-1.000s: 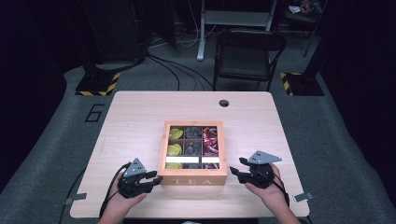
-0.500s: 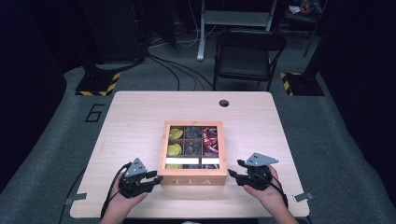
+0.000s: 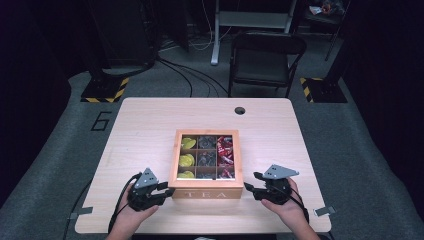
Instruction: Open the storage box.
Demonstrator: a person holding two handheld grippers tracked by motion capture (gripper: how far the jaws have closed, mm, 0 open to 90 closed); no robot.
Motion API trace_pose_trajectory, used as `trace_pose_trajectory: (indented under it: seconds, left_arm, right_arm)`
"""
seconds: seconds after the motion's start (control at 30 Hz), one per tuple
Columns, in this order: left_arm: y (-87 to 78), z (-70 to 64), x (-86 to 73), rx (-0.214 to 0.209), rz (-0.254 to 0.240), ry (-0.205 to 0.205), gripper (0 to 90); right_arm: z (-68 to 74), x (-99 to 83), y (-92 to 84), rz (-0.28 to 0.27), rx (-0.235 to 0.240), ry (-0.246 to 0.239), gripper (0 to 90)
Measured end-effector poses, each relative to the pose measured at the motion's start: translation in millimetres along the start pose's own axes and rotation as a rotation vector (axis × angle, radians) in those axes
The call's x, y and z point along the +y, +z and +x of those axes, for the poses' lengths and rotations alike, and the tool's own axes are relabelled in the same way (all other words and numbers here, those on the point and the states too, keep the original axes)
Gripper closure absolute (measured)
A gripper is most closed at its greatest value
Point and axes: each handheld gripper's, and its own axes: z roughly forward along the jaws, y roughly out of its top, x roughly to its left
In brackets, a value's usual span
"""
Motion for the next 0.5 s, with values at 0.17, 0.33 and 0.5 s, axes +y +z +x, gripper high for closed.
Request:
trace_pose_trajectory:
  seconds: [0.17,0.33,0.5]
  left_arm:
    - [-3.5,0.8,3.6,-0.011,-0.006,-0.019,64.6]
    - [-7.0,1.4,8.2,-0.013,-0.004,-0.026,64.6]
    - [-7.8,0.3,10.5,-0.009,-0.001,-0.030,64.7]
  right_arm:
    - [0.3,0.2,-1.1,0.003,0.015,-0.008,44.3]
    - [1.7,0.1,-2.6,-0.001,0.019,0.001,45.4]
    - [2.3,0.6,-2.8,-0.001,0.027,-0.003,47.5]
